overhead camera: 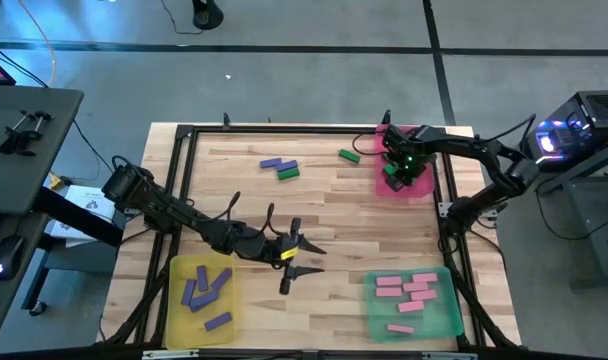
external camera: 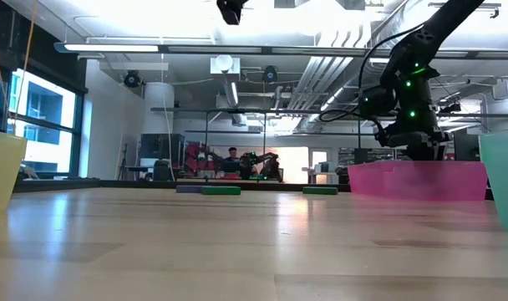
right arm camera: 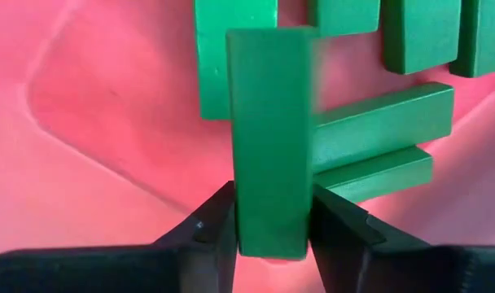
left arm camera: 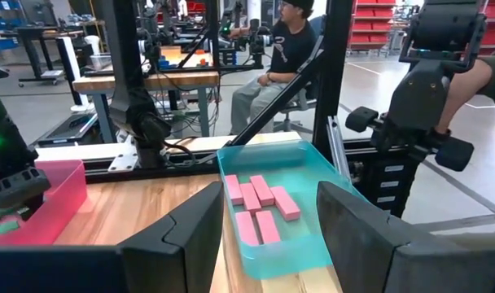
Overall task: Sort blocks
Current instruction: Put the green block into the pink bin, then put the blue block into the yellow bin
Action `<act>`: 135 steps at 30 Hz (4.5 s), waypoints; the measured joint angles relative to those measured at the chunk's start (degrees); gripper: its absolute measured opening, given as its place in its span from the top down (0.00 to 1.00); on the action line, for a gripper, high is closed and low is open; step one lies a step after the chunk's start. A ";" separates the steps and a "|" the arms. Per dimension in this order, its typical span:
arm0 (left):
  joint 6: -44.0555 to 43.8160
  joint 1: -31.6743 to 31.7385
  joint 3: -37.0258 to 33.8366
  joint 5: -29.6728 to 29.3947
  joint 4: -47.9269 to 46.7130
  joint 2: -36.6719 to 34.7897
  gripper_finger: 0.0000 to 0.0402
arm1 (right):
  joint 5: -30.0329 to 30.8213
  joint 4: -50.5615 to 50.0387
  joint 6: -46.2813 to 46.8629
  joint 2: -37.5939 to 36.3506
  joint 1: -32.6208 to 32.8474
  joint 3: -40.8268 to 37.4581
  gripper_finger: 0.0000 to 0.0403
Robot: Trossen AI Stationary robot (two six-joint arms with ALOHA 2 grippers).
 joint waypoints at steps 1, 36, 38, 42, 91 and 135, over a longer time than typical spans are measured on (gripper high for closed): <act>0.00 0.00 0.00 -0.03 -0.01 -0.01 0.54 | 0.00 0.00 -0.06 -0.01 0.00 0.00 0.69; -4.93 2.12 -0.02 -11.20 -4.26 0.00 0.54 | 26.46 8.44 24.74 -37.46 52.62 -0.02 0.57; -6.29 2.65 -0.02 -11.22 -5.00 0.01 0.54 | 30.08 10.98 26.24 -35.61 59.38 -0.02 0.57; -10.65 3.84 -0.02 -12.92 -8.21 0.01 0.54 | 36.82 17.13 27.43 -29.70 70.73 -0.02 0.57; 0.01 55.08 8.13 5.10 -68.08 6.38 0.54 | 51.65 22.99 42.10 -12.52 91.01 -0.07 0.57; -1.03 3.21 8.09 -9.68 -66.73 -14.34 0.85 | 53.88 21.87 45.99 -12.52 91.06 -0.02 0.57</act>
